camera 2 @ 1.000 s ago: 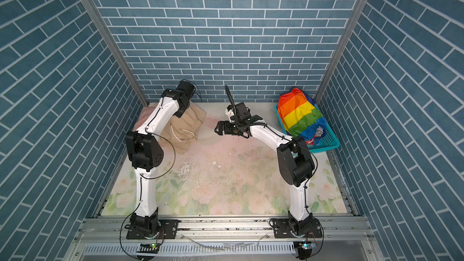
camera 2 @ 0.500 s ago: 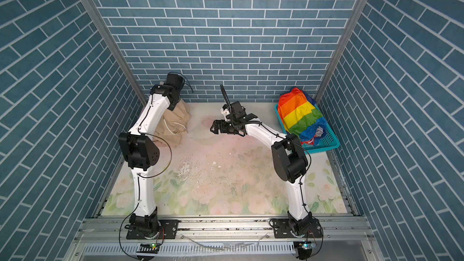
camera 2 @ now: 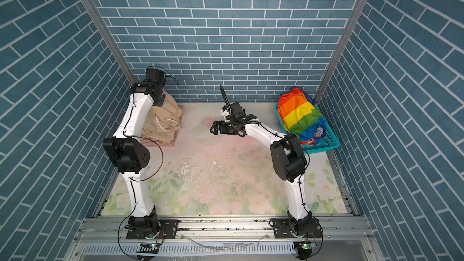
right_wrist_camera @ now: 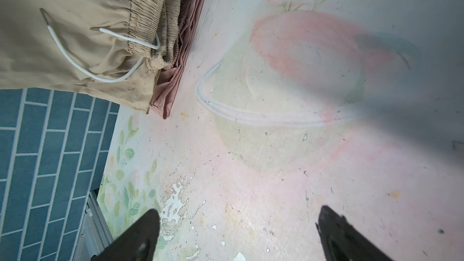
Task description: Fold and stack the shorts
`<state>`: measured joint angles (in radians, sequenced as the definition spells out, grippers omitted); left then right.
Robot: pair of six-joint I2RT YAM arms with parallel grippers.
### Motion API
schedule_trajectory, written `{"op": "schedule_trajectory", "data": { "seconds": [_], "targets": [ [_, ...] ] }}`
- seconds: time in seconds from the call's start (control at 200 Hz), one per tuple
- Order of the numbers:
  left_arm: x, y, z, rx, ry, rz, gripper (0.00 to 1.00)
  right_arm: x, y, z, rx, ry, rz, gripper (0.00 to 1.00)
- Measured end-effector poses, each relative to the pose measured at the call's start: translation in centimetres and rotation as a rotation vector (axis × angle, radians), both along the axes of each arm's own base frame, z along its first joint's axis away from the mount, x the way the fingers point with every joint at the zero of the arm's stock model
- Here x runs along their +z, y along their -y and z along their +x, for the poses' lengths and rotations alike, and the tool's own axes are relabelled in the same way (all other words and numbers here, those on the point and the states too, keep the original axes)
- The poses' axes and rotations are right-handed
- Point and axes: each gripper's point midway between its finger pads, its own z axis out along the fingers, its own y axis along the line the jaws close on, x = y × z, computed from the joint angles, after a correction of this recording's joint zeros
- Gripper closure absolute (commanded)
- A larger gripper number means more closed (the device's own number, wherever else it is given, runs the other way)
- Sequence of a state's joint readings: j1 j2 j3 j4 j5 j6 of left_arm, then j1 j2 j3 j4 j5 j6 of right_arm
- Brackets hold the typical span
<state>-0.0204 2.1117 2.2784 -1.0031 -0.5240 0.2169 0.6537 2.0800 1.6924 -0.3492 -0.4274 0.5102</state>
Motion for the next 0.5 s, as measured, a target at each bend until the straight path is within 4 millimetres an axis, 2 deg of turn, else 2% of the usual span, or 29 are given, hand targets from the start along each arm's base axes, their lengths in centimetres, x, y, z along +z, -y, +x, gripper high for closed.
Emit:
{"op": "schedule_trajectory", "data": {
  "seconds": [0.16, 0.39, 0.435, 0.5],
  "targets": [
    [-2.2, -2.3, 0.6, 0.036, -0.028, -0.020, 1.00, -0.1, -0.1, 0.0, -0.003, -0.010, 0.005, 0.02],
    [-8.7, -7.0, 1.8, 0.118, -0.131, -0.024, 1.00, -0.4, -0.2, -0.2, 0.003, -0.018, 0.007, 0.02],
    [-9.7, -8.2, 1.9, 0.138, -0.142, -0.026, 0.92, -0.4, -0.3, -0.2, 0.005, -0.020, 0.009, 0.02],
    [-10.9, -9.7, 1.9, 0.169, -0.158, -0.030, 0.96, -0.4, -0.3, -0.3, 0.006, -0.028, 0.014, 0.02]
  ]
}}
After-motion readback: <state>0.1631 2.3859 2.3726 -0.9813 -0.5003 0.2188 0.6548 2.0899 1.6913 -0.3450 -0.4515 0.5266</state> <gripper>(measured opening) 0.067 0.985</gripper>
